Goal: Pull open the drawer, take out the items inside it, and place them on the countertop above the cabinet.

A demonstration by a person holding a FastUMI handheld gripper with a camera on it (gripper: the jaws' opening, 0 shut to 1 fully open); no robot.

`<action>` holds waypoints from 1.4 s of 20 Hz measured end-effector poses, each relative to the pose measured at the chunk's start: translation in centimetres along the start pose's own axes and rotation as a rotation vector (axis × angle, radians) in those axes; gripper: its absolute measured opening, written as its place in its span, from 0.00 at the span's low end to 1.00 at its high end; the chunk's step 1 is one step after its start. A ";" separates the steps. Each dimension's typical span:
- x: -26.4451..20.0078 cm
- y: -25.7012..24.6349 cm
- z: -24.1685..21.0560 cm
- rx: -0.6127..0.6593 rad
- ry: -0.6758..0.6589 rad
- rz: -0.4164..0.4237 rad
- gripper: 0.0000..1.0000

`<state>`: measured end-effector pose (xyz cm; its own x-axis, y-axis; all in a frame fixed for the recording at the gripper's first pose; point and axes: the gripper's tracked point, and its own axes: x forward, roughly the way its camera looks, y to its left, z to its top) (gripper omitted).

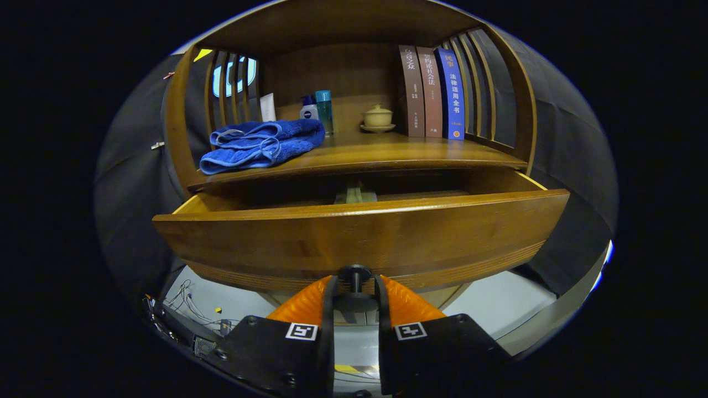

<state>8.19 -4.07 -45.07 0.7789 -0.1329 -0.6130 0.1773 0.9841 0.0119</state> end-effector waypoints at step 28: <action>-11.8 -0.8 -5.2 0.012 0.111 -0.020 0.84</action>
<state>-4.30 -2.68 -41.98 0.7039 -0.1377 -0.6968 0.1997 0.9798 0.0081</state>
